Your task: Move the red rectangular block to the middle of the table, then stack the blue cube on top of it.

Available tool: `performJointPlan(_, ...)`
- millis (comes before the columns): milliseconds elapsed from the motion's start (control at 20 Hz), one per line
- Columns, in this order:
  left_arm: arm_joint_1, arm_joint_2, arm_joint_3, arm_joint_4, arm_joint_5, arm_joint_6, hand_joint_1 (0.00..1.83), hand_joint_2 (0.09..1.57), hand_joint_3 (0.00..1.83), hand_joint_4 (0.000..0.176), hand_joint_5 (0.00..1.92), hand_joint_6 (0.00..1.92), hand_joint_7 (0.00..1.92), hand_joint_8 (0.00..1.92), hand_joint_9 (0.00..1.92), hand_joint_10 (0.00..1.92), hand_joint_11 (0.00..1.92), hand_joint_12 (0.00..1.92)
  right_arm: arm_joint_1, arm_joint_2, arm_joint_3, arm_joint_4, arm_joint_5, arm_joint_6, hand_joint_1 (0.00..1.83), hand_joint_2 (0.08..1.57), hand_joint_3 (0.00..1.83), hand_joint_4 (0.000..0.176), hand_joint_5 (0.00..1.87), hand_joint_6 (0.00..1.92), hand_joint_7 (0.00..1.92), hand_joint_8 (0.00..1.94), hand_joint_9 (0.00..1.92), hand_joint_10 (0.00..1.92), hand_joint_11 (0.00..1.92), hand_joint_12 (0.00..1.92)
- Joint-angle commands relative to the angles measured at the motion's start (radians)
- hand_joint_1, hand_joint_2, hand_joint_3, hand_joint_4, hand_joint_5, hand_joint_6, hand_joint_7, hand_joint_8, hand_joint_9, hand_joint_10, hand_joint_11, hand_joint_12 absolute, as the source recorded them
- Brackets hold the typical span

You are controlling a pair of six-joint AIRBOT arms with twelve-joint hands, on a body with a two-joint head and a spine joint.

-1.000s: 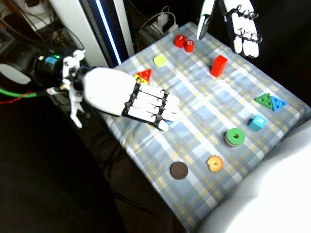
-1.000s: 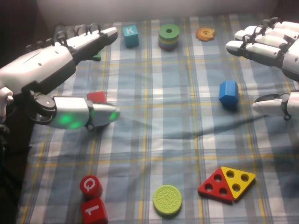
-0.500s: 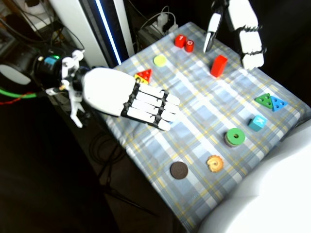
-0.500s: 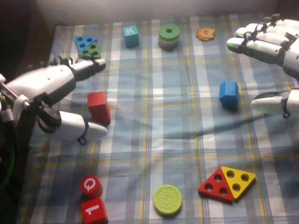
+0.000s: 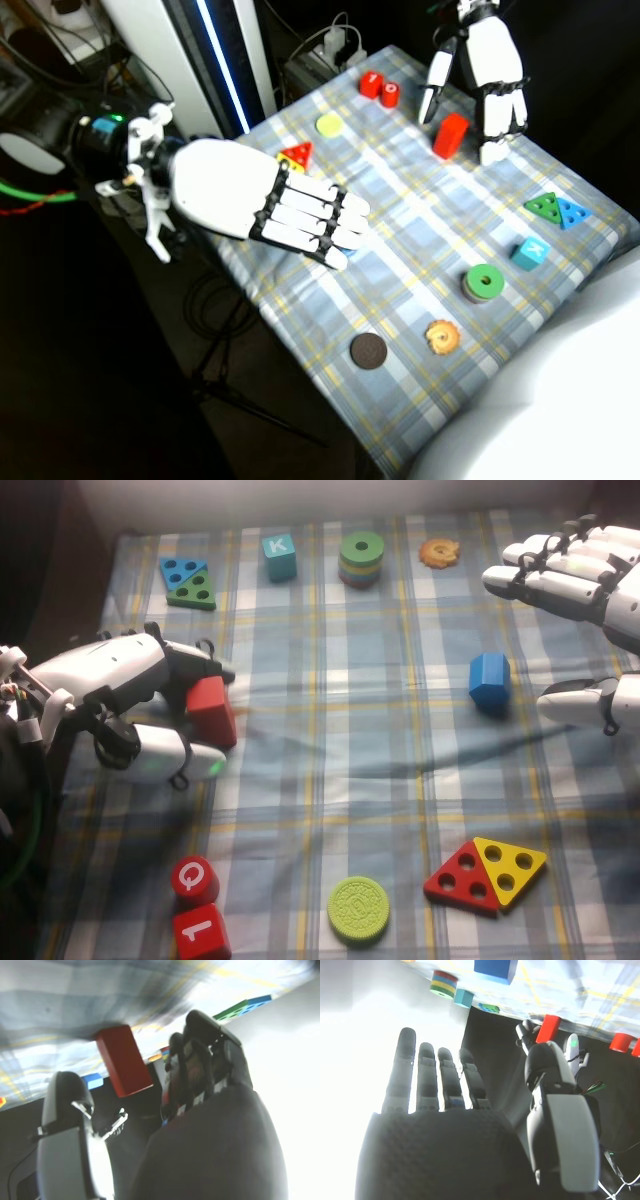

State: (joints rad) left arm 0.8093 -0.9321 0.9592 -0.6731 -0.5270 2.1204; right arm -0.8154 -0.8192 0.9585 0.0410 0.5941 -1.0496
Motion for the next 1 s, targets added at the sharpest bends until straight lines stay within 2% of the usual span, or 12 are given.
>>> performJointPlan(0,-0.009,0.000,-0.008,0.031,-0.095,-0.002,0.99,1.14,0.00,0.000,0.82,0.02,0.84,0.81,0.70,1.33,0.48,1.83,0.003,0.000,-0.002,0.007,0.119,0.003,0.34,1.25,0.00,0.004,0.00,0.00,0.00,0.00,0.00,0.00,0.00,0.79)
performJointPlan(50,-0.012,0.001,-0.012,0.035,-0.101,-0.003,1.02,1.14,0.00,0.000,0.88,0.03,0.87,1.02,0.87,1.41,0.75,1.84,0.002,0.000,-0.002,0.008,0.119,0.003,0.32,1.24,0.00,0.001,0.00,0.00,0.00,0.00,0.00,0.00,0.00,0.93)
performJointPlan(100,-0.017,0.002,-0.018,0.053,-0.113,-0.010,1.09,1.19,0.00,0.000,0.83,0.98,0.90,1.23,0.99,1.57,0.95,1.91,0.002,0.000,-0.002,0.008,0.119,0.004,0.30,1.25,0.00,0.000,0.00,0.00,0.00,0.00,0.00,0.00,0.00,1.07)
performJointPlan(150,-0.020,0.001,-0.017,0.057,-0.116,-0.010,1.09,1.22,0.01,0.000,0.77,1.24,0.94,1.30,1.04,1.63,1.03,1.92,0.002,0.000,-0.003,0.008,0.119,0.004,0.30,1.25,0.00,0.000,0.00,0.00,0.00,0.00,0.00,0.00,0.00,1.14)
performJointPlan(250,-0.029,0.001,-0.018,0.081,-0.130,-0.050,1.09,1.25,0.00,0.000,0.74,1.34,1.00,1.63,1.11,1.87,1.18,1.92,0.001,-0.001,-0.003,0.008,0.119,0.004,0.31,1.26,0.00,0.000,0.00,0.00,0.00,0.00,0.00,0.00,0.00,1.08)
performJointPlan(350,-0.034,0.005,-0.026,0.117,-0.157,-0.088,1.09,1.24,0.00,0.000,0.75,1.33,0.96,1.67,1.09,1.91,1.18,1.92,0.000,-0.001,-0.004,0.008,0.119,0.005,0.30,1.26,0.00,0.000,0.00,0.00,0.00,0.00,0.00,0.00,0.00,1.08)
performJointPlan(450,-0.060,0.011,-0.046,0.158,-0.190,-0.089,1.10,1.23,0.00,0.000,0.76,1.30,0.98,1.47,1.10,1.76,1.15,1.92,0.000,-0.001,-0.005,0.008,0.119,0.005,0.29,1.25,0.00,0.007,0.00,0.00,0.00,0.00,0.00,0.00,0.00,1.08)
performJointPlan(600,-0.115,-0.013,-0.032,0.197,-0.188,-0.091,1.09,1.25,0.00,0.000,0.73,1.35,0.94,1.59,1.07,1.83,1.15,1.92,0.000,-0.001,-0.005,0.008,0.119,0.005,0.31,1.25,0.00,0.000,0.00,0.00,0.00,0.00,0.02,0.01,0.00,1.25)
performJointPlan(800,-0.228,-0.121,0.071,0.217,-0.067,-0.091,1.11,1.23,0.00,0.000,0.76,1.30,0.98,1.64,1.09,1.83,1.15,1.92,0.000,-0.001,-0.006,0.008,0.120,0.005,0.33,1.24,0.00,0.000,0.00,0.00,0.00,0.00,0.00,0.00,0.00,1.25)
performJointPlan(850,-0.253,-0.154,0.109,0.204,-0.036,-0.092,1.20,1.25,0.00,0.000,0.70,1.17,0.80,1.56,0.94,1.69,0.94,1.92,0.000,-0.001,-0.006,0.008,0.120,0.005,0.28,1.24,0.00,0.003,0.00,0.00,0.00,0.00,0.00,0.00,0.00,1.25)
performJointPlan(900,-0.272,-0.181,0.136,0.197,-0.007,-0.092,1.20,1.25,0.00,0.000,0.70,1.17,0.80,1.56,0.94,1.69,0.94,1.92,0.000,-0.001,-0.006,0.008,0.120,0.005,0.28,1.24,0.00,0.003,0.00,0.00,0.00,0.00,0.00,0.00,0.00,1.25)
performJointPlan(950,-0.299,-0.223,0.181,0.194,0.042,-0.092,1.11,1.25,0.00,0.000,0.72,1.32,0.95,1.84,1.16,1.87,1.25,1.92,-0.002,-0.001,-0.006,0.008,0.120,0.005,0.28,1.24,0.00,0.011,0.00,0.00,0.00,0.00,0.00,0.00,0.00,1.25)
